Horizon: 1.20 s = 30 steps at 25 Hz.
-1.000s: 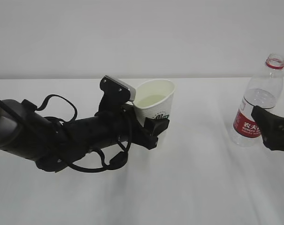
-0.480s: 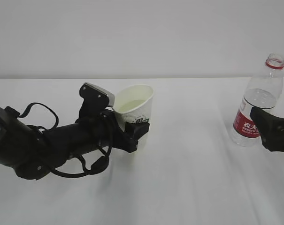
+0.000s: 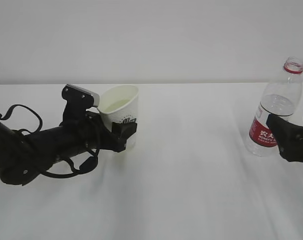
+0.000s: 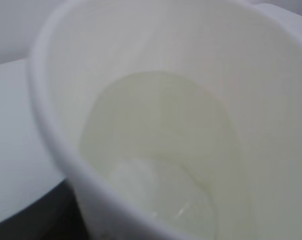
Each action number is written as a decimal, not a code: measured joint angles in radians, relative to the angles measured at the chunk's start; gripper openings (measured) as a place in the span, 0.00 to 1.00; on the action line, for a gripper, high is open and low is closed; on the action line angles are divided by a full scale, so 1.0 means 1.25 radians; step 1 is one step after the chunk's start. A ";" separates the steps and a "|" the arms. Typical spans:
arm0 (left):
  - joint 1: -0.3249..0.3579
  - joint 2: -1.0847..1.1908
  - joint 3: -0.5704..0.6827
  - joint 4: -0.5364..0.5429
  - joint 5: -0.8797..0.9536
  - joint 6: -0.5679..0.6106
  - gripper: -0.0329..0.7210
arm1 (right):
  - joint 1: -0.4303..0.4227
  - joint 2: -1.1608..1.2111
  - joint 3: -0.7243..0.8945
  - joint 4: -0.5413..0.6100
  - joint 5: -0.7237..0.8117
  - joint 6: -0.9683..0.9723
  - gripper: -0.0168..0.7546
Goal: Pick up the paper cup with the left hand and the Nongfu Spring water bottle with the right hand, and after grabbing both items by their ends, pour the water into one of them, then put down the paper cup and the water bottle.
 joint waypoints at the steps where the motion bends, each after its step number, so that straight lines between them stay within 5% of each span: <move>1: 0.009 0.000 0.006 0.000 -0.002 0.000 0.70 | 0.000 0.000 0.000 0.000 0.000 0.000 0.88; 30: 0.173 -0.006 0.061 -0.114 -0.093 0.042 0.70 | 0.000 0.000 0.000 -0.006 0.000 0.000 0.86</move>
